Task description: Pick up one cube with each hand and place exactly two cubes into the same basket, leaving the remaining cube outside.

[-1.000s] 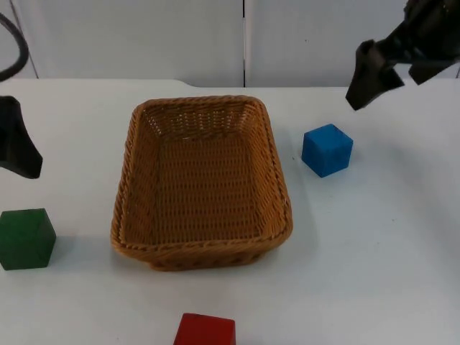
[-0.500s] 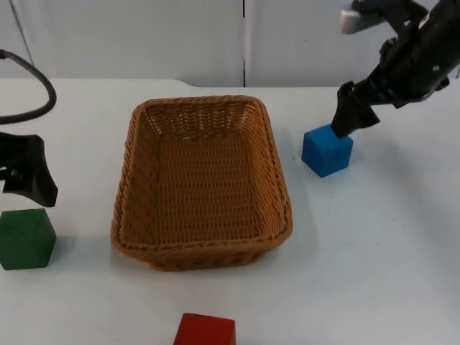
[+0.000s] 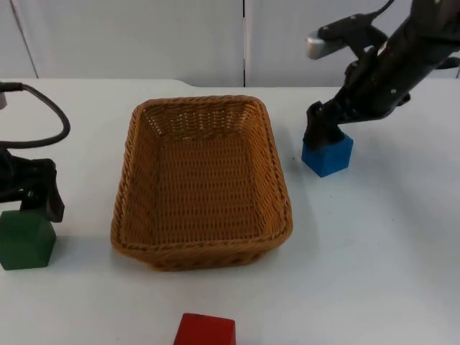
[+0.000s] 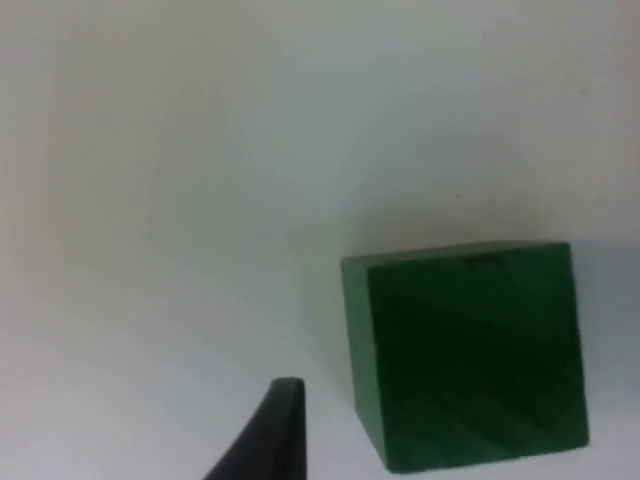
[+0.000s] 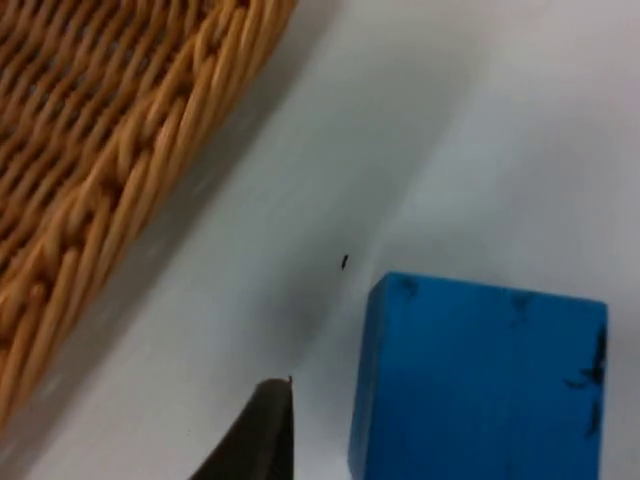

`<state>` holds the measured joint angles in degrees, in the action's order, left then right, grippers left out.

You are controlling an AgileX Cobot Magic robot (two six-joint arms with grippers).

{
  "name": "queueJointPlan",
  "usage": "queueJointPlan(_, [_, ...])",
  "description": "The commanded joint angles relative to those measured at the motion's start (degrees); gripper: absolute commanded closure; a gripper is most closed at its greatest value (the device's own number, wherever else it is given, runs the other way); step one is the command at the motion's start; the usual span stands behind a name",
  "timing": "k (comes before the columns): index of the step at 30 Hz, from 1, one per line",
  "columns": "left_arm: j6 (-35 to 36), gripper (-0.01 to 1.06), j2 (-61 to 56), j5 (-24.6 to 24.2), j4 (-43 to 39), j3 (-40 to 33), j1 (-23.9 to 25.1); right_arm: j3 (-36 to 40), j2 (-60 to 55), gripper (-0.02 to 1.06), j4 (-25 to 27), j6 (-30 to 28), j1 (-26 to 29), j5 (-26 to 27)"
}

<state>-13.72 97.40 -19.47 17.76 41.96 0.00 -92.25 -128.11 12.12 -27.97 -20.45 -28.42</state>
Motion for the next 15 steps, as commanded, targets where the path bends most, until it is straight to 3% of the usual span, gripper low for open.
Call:
queueJointPlan(1, [0.1, 0.0, 0.9, 2.0, -0.5, 0.3, 0.1, -1.0, -1.4, -0.01, 0.1, -0.1, -0.3, 0.7])
queueJointPlan(6, [0.0, 0.0, 3.4, 4.1, -0.5, 0.6, 0.1, -1.0, -3.4, -0.01, 0.1, 0.1, -0.3, 4.4])
queueJointPlan(15, [-0.2, 0.0, 7.3, 8.5, -0.5, 0.6, 0.1, -1.4, -5.3, -0.01, 0.1, 0.1, -0.3, 4.9])
